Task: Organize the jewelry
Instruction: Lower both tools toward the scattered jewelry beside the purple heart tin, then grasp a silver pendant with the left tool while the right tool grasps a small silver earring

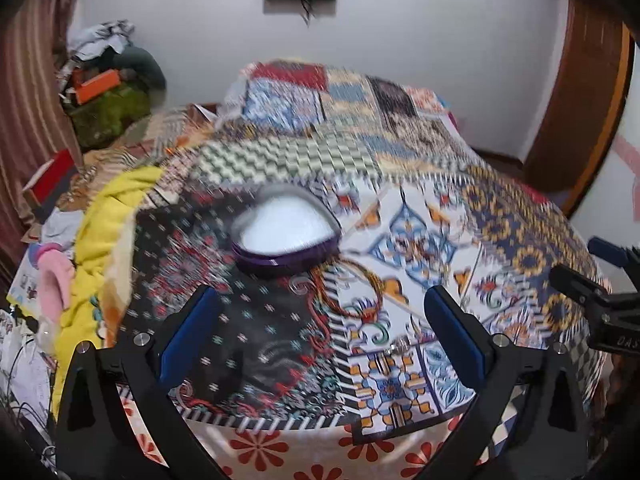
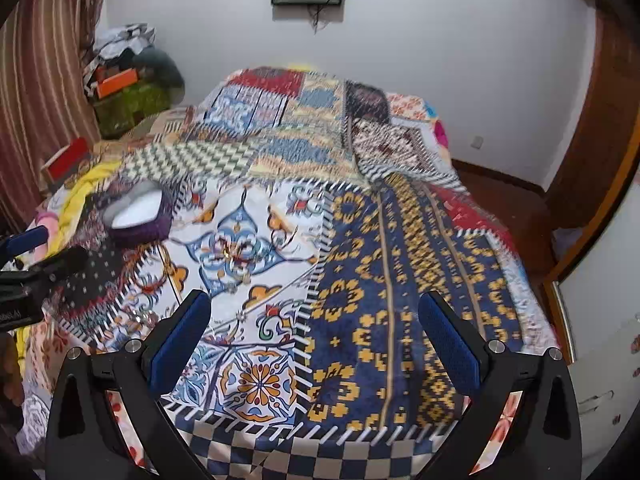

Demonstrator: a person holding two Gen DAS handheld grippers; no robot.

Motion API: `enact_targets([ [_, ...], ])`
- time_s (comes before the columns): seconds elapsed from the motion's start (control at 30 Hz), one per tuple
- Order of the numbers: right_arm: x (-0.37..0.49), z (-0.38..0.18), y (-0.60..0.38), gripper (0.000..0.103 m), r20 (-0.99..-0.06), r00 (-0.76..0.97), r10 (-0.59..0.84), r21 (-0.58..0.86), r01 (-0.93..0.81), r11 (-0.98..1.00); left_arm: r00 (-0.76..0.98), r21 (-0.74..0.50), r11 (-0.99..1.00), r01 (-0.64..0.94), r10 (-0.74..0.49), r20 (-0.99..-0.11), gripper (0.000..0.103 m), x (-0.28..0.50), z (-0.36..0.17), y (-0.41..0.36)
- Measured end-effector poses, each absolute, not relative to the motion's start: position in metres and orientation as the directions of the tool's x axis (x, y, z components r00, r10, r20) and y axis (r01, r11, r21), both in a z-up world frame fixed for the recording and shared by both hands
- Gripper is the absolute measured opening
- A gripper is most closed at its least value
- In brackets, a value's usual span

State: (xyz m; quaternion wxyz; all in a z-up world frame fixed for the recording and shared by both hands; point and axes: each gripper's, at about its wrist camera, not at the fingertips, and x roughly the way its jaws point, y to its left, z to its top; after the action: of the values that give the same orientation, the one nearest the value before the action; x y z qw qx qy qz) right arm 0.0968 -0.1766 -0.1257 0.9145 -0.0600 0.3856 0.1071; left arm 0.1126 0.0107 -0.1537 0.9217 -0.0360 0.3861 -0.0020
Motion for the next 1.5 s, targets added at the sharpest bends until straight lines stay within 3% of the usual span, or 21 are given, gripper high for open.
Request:
enact_targets([
  [0.3, 0.108, -0.151, -0.170, 0.098, -0.770, 0.607, 0.194, 0.008, -0.294, 0.956, 0.581, -0.086, 0.992, 0.096, -0.126, -0.804, 0.077, 0.121, -0.192, -0.012],
  [0.57, 0.111, -0.155, -0.161, 0.091, -0.782, 0.582, 0.224, 0.010, -0.348, 0.938, 0.522, -0.136, 0.980, 0.142, -0.191, -0.831, 0.045, 0.124, -0.208, -0.020],
  [0.77, 0.119, -0.161, -0.150, 0.069, -0.814, 0.505, 0.287, 0.066, -0.410, 0.910, 0.519, -0.149, 0.973, 0.178, -0.222, -0.826, 0.029, 0.124, -0.211, -0.025],
  [1.07, 0.132, -0.181, -0.137, 0.045, -0.853, 0.414, 0.316, 0.113, -0.446, 0.888, 0.523, -0.178, 0.964, 0.197, -0.257, -0.812, 0.014, 0.128, -0.214, -0.026],
  [1.13, 0.136, -0.186, -0.136, 0.034, -0.862, 0.394, 0.319, 0.126, -0.443, 0.888, 0.529, -0.174, 0.964, 0.200, -0.256, -0.809, 0.014, 0.128, -0.214, -0.027],
  [1.3, 0.139, -0.192, -0.131, 0.032, -0.869, 0.382, 0.314, 0.132, -0.433, 0.892, 0.537, -0.178, 0.965, 0.192, -0.256, -0.804, 0.014, 0.127, -0.213, -0.024],
  [1.5, 0.143, -0.197, -0.125, 0.017, -0.876, 0.367, 0.312, 0.125, -0.451, 0.884, 0.550, -0.176, 0.970, 0.168, -0.241, -0.800, 0.014, 0.127, -0.212, -0.016],
])
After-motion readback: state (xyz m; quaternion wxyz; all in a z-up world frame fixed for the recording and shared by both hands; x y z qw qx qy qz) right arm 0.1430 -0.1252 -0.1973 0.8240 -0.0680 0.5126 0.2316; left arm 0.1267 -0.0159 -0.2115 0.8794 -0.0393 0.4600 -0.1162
